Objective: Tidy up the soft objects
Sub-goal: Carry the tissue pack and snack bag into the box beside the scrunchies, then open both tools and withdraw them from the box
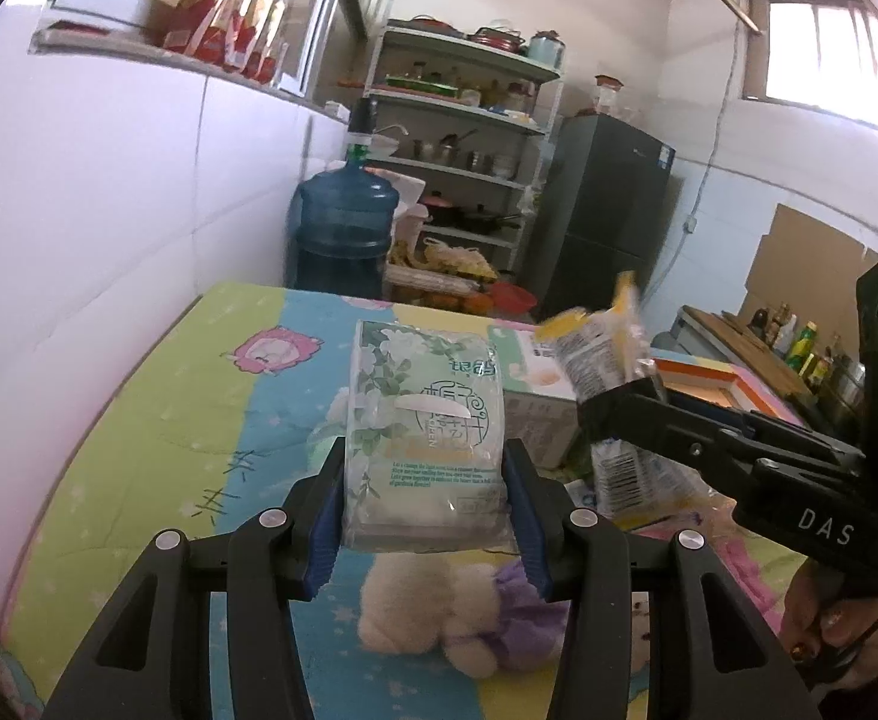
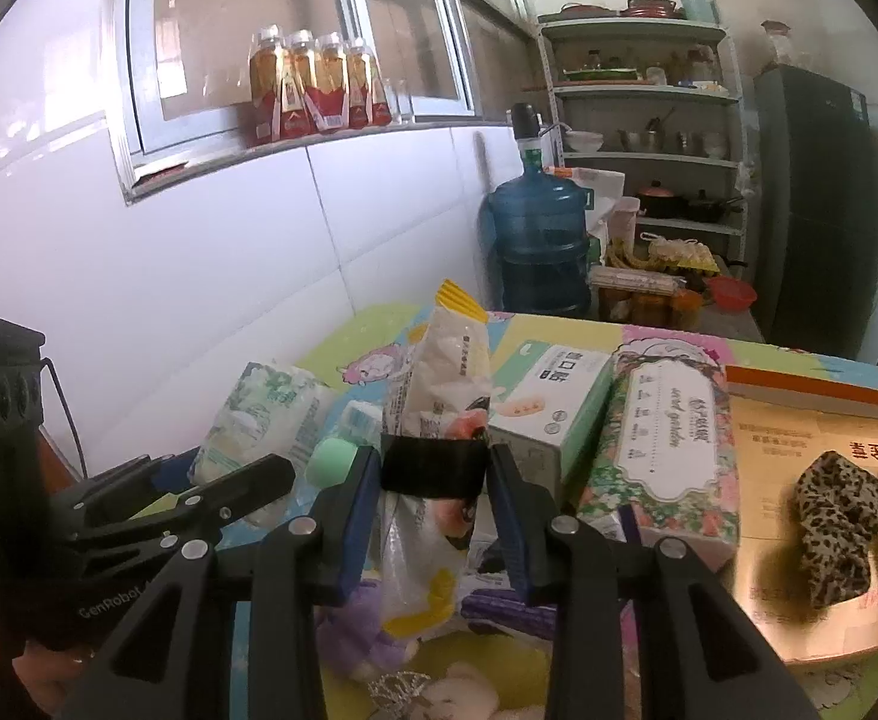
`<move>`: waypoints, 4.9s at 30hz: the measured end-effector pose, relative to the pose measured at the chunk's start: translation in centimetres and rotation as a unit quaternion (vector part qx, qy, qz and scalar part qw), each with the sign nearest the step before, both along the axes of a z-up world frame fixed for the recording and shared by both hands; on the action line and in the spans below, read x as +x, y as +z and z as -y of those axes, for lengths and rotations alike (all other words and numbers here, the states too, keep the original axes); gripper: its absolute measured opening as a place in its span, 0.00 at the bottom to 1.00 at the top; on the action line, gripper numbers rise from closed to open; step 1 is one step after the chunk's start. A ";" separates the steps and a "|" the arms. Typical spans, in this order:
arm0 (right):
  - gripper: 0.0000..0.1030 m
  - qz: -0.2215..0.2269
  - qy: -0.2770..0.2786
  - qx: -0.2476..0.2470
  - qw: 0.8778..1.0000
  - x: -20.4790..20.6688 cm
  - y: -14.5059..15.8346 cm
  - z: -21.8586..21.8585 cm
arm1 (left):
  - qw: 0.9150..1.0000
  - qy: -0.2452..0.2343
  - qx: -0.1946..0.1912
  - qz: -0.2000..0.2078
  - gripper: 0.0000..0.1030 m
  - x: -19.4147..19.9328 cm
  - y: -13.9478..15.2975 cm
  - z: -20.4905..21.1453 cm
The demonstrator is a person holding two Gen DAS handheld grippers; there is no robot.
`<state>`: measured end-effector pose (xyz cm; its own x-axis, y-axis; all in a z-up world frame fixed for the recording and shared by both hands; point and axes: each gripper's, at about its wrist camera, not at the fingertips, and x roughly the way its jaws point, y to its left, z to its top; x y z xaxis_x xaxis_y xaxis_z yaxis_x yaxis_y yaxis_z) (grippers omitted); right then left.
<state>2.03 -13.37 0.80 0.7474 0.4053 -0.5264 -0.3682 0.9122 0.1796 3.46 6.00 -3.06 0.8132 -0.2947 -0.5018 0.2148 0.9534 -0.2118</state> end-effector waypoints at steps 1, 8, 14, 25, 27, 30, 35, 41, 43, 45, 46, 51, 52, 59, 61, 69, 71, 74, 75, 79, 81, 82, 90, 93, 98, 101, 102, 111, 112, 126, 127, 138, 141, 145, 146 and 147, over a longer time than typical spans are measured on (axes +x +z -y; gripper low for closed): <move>0.35 0.001 -0.001 0.001 1.000 -0.1 0.1 0.2 | 1.000 -0.002 0.001 0.001 0.49 -0.1 0.2 0.3; 0.34 0.014 -0.005 0.004 1.000 -1.2 0.7 1.6 | 1.000 -0.016 0.007 0.008 0.49 -0.8 1.1 2.0; 0.34 0.023 -0.015 0.016 0.999 -2.2 1.3 3.2 | 0.999 -0.031 0.012 0.013 0.49 -1.3 1.8 3.6; 0.34 0.036 -0.046 0.033 0.998 -3.8 2.1 6.9 | 0.998 -0.055 0.018 0.013 0.49 -2.0 2.6 7.1; 0.34 0.038 -0.052 0.036 0.997 -4.1 2.2 7.5 | 0.998 -0.057 0.018 0.013 0.49 -2.0 2.7 7.6; 0.34 0.041 -0.061 0.040 0.996 -4.6 2.3 8.9 | 0.998 -0.063 0.018 0.014 0.49 -2.1 3.0 8.7; 0.34 0.042 -0.078 0.047 0.995 -5.3 2.3 11.2 | 0.997 -0.076 0.018 0.015 0.49 -2.3 3.0 11.0; 0.34 0.043 -0.098 0.057 0.993 -5.9 2.1 13.9 | 0.995 -0.094 0.019 0.015 0.49 -2.6 3.1 13.9; 0.34 0.042 -0.106 0.063 0.991 -6.0 2.0 15.0 | 0.995 -0.100 0.021 0.017 0.49 -2.7 3.2 14.9; 0.34 0.042 -0.112 0.067 0.991 -6.2 1.8 16.0 | 0.994 -0.106 0.023 0.018 0.49 -2.9 3.2 15.9; 0.34 0.042 -0.116 0.069 0.990 -6.3 1.7 16.5 | 0.994 -0.108 0.023 0.019 0.49 -2.9 3.2 16.3; 0.34 0.043 -0.134 0.077 0.987 -6.8 1.2 18.9 | 0.993 -0.110 0.027 0.018 0.49 -3.0 3.1 18.7; 0.34 0.044 -0.138 0.077 0.986 -6.9 1.1 19.4 | 0.993 -0.109 0.029 0.018 0.49 -3.1 3.1 19.1; 0.34 0.045 -0.157 0.086 0.983 -7.3 0.4 22.4 | 0.993 -0.115 0.039 0.010 0.49 -2.8 2.8 22.2; 0.34 0.045 -0.161 0.089 0.982 -7.4 0.3 23.3 | 0.992 -0.119 0.042 0.008 0.49 -2.7 2.7 23.2; 0.32 0.044 -0.190 0.099 0.976 -7.6 -0.6 27.5 | 0.990 -0.134 0.049 0.003 0.49 -2.1 2.2 27.1; 0.32 0.041 -0.196 0.102 0.975 -7.5 -1.0 28.6 | 0.989 -0.139 0.050 -0.003 0.49 -1.8 1.8 28.2; 0.32 0.037 -0.203 0.109 0.972 -7.1 -1.5 30.1 | 0.988 -0.146 0.052 -0.012 0.49 -1.0 1.3 29.6; 0.32 0.035 -0.205 0.111 0.972 -7.0 -1.7 30.6 | 0.988 -0.147 0.053 -0.014 0.49 -0.8 1.1 30.1; 0.32 0.033 -0.214 0.117 0.969 -6.4 -2.1 32.4 | 0.986 -0.154 0.053 -0.023 0.49 0.2 0.6 32.0; 0.32 0.031 -0.219 0.119 0.968 -6.1 -2.3 33.3 | 0.986 -0.157 0.053 -0.026 0.49 0.8 0.3 32.7; 0.32 0.029 -0.222 0.119 0.967 -5.9 -2.5 33.7 | 0.986 -0.158 0.052 -0.029 0.49 1.1 0.2 33.1; 0.32 0.012 -0.234 0.121 0.965 -4.8 -3.7 35.9 | 0.984 -0.162 0.049 -0.057 0.49 3.3 -1.5 35.9; 0.32 0.006 -0.237 0.123 0.964 -4.4 -4.2 36.5 | 0.984 -0.162 0.048 -0.064 0.49 4.0 -2.1 36.5; 0.32 -0.001 -0.238 0.125 0.963 -3.7 -4.6 37.1 | 0.984 -0.158 0.046 -0.072 0.49 5.1 -2.6 37.1; 0.32 -0.007 -0.237 0.124 0.964 -3.3 -4.9 37.2 | 0.983 -0.157 0.045 -0.081 0.49 5.5 -3.1 37.4; 0.32 -0.010 -0.237 0.125 0.964 -3.1 -5.0 37.3 | 0.983 -0.156 0.044 -0.084 0.49 5.7 -3.3 37.5; 0.32 -0.034 -0.233 0.133 0.963 -2.2 -5.8 37.5 | 0.981 -0.160 0.046 -0.104 0.49 6.7 -4.4 38.2; 0.32 -0.037 -0.232 0.134 0.963 -2.1 -6.0 37.5 | 0.980 -0.161 0.043 -0.105 0.49 6.8 -4.4 38.2; 0.36 -0.044 -0.237 0.137 0.961 -2.0 -6.1 37.6 | 0.983 -0.154 0.042 -0.095 0.64 6.3 -4.1 37.7; 0.36 -0.044 -0.237 0.136 0.961 -2.1 -6.1 37.6 | 0.983 -0.154 0.041 -0.093 0.65 6.2 -4.0 37.7; 0.45 -0.033 -0.239 0.133 0.961 -2.6 -5.4 37.3 | 0.985 -0.156 0.033 -0.070 0.72 4.9 -2.6 36.9; 0.45 -0.031 -0.238 0.131 0.962 -2.8 -5.2 37.1 | 0.985 -0.155 0.035 -0.065 0.72 4.6 -2.2 36.5; 0.45 -0.027 -0.238 0.129 0.962 -3.2 -4.8 36.7 | 0.986 -0.150 0.038 -0.053 0.72 4.0 -1.6 35.8; 0.45 -0.026 -0.238 0.128 0.962 -3.3 -4.7 36.6 | 0.987 -0.149 0.039 -0.050 0.72 3.8 -1.4 35.6; 0.45 -0.025 -0.238 0.128 0.963 -3.4 -4.6 36.5 | 0.987 -0.147 0.040 -0.048 0.72 3.5 -1.2 35.4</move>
